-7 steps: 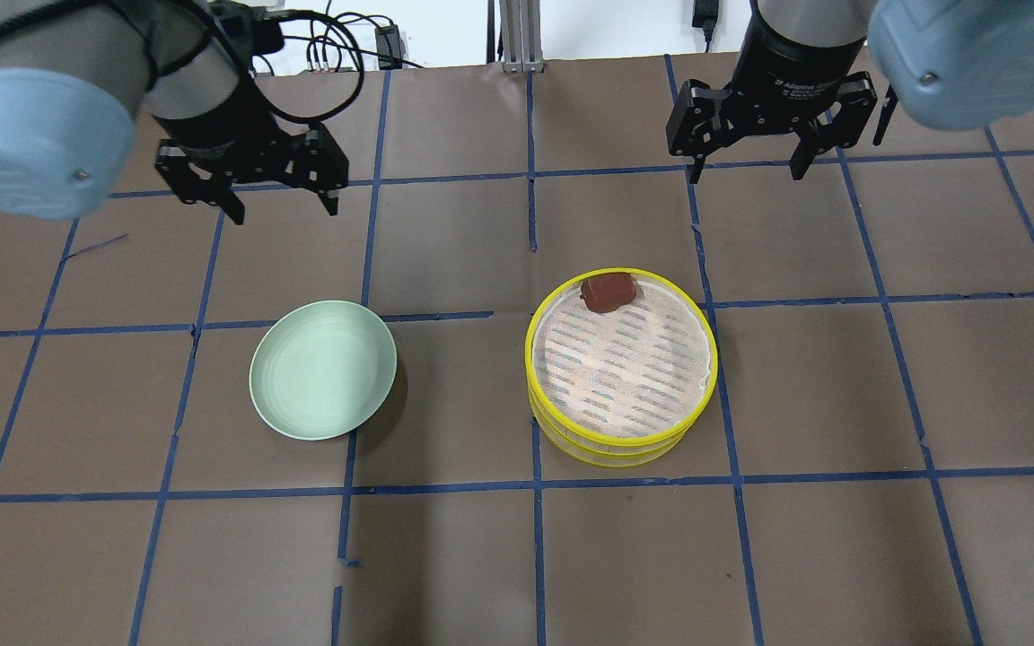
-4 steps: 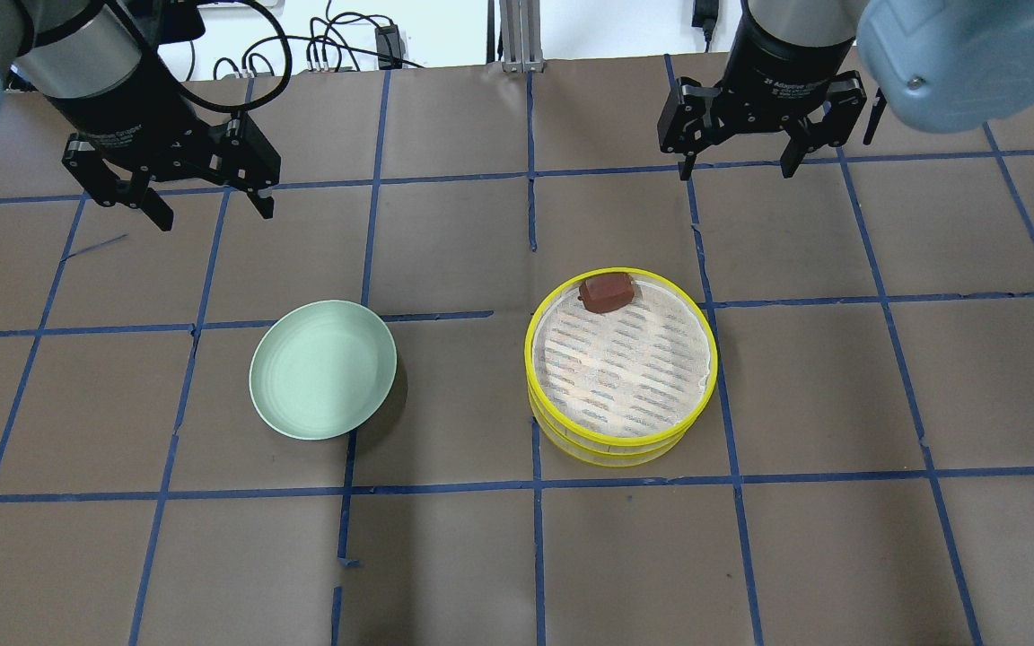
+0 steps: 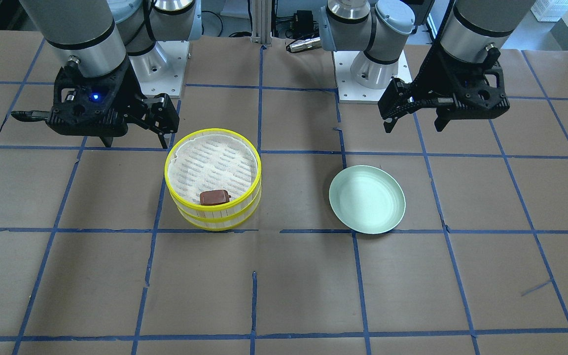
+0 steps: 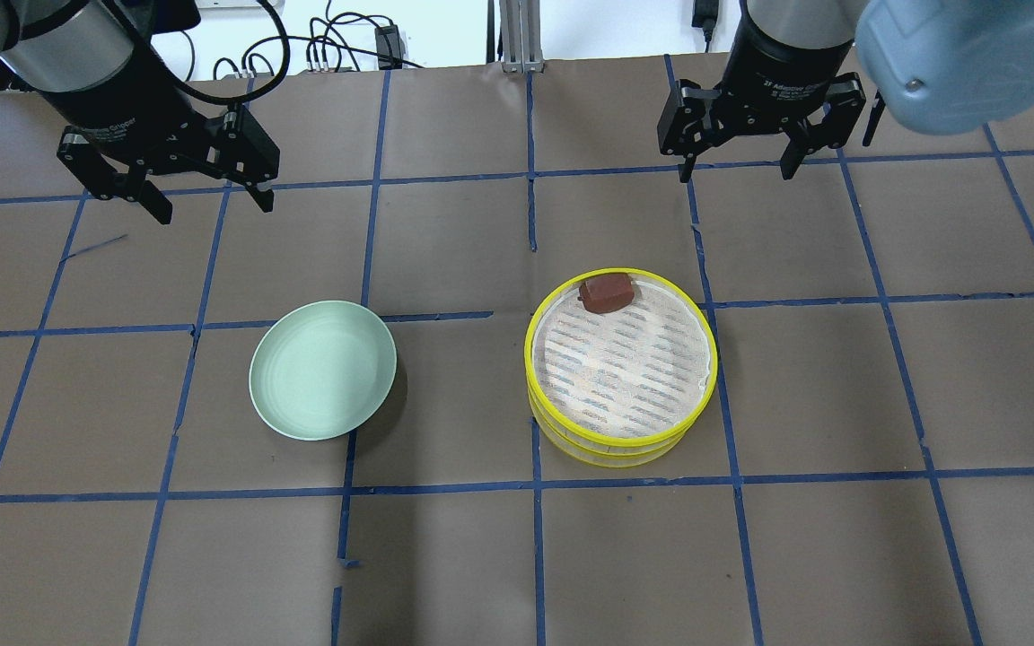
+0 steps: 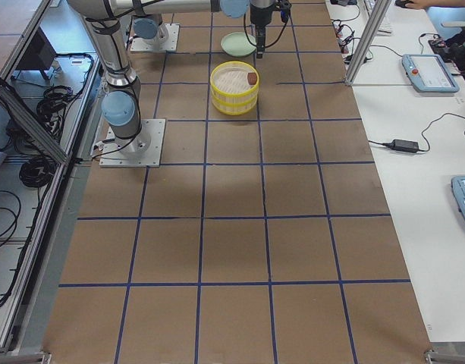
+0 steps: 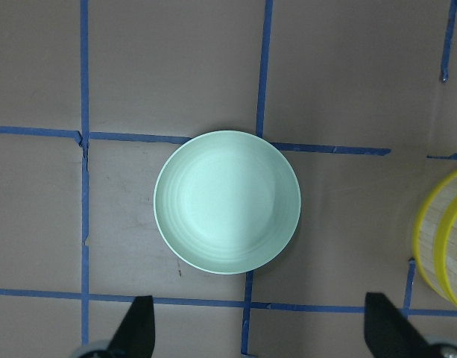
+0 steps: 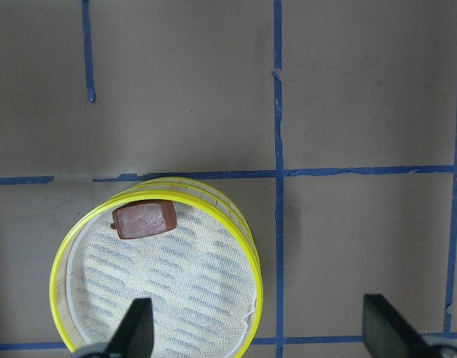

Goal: Place buns in different layers of steamer

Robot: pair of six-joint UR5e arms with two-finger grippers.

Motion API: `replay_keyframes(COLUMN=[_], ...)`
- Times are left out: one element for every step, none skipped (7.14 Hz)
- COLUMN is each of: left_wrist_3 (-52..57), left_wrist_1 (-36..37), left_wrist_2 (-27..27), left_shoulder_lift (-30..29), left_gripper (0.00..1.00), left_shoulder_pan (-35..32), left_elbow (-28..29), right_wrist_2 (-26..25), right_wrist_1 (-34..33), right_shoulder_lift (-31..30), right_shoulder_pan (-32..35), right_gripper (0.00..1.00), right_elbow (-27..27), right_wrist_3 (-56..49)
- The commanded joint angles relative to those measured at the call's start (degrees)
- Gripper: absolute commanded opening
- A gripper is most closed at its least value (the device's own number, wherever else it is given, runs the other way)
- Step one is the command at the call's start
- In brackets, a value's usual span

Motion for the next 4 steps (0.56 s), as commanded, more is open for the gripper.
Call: replay_keyframes(left_wrist_3=[0.0,0.0,0.0,0.0], left_wrist_1=[0.2,0.2,0.2,0.2], left_wrist_2=[0.0,0.0,0.0,-0.1], left_shoulder_lift=[0.0,0.0,0.2,0.2], left_gripper=[1.0,1.0,1.0,1.0], left_shoulder_pan=[0.0,0.1,0.0,-0.1], left_elbow=[-0.3,-0.9,-1.0,-1.0], right_wrist_2=[0.0,0.0,0.0,-0.1], right_wrist_1=[0.0,0.0,0.0,0.1], right_shoulder_lift=[0.0,0.0,0.0,0.0], right_shoulder_pan=[0.0,0.0,0.0,0.0], right_gripper=[1.0,1.0,1.0,1.0], right_elbow=[0.0,0.0,0.0,0.1], right_wrist_3=[0.0,-0.1,-0.1,-0.1])
